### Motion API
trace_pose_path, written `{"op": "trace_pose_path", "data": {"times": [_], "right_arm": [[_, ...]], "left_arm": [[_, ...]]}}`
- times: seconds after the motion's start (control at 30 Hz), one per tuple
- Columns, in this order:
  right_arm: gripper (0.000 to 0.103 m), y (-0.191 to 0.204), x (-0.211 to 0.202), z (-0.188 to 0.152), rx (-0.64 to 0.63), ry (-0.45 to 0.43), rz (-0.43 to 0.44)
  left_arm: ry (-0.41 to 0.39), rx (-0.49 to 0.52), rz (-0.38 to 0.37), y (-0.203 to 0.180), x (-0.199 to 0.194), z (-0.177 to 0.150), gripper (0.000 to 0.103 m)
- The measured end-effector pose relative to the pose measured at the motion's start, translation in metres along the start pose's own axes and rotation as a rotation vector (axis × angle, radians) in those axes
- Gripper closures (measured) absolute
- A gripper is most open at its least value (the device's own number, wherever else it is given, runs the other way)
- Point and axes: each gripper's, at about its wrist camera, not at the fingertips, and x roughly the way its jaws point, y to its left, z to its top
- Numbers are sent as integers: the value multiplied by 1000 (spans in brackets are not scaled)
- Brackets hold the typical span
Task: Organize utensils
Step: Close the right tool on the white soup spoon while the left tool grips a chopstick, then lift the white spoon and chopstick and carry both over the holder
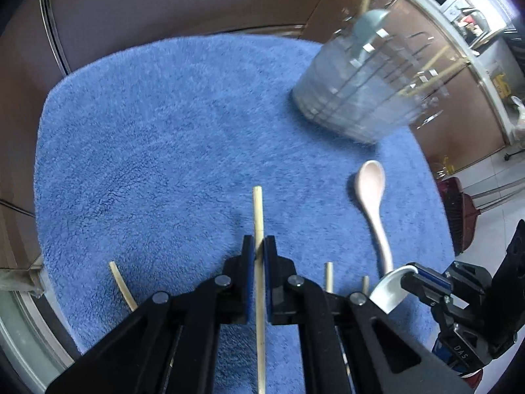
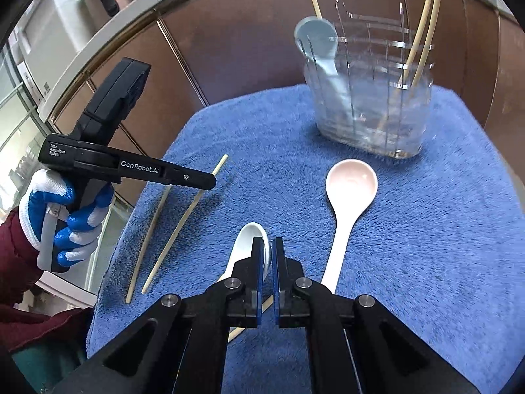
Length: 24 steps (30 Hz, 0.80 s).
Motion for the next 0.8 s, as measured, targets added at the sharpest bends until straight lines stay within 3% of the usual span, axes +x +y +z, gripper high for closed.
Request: {"op": "trace_pose_path", "data": {"times": [0.8], "right_arm": [[98,64,-83,-36,-26,-171,-161]], "left_arm": [[-331,49,-153,-26,-120,-66,98]]}}
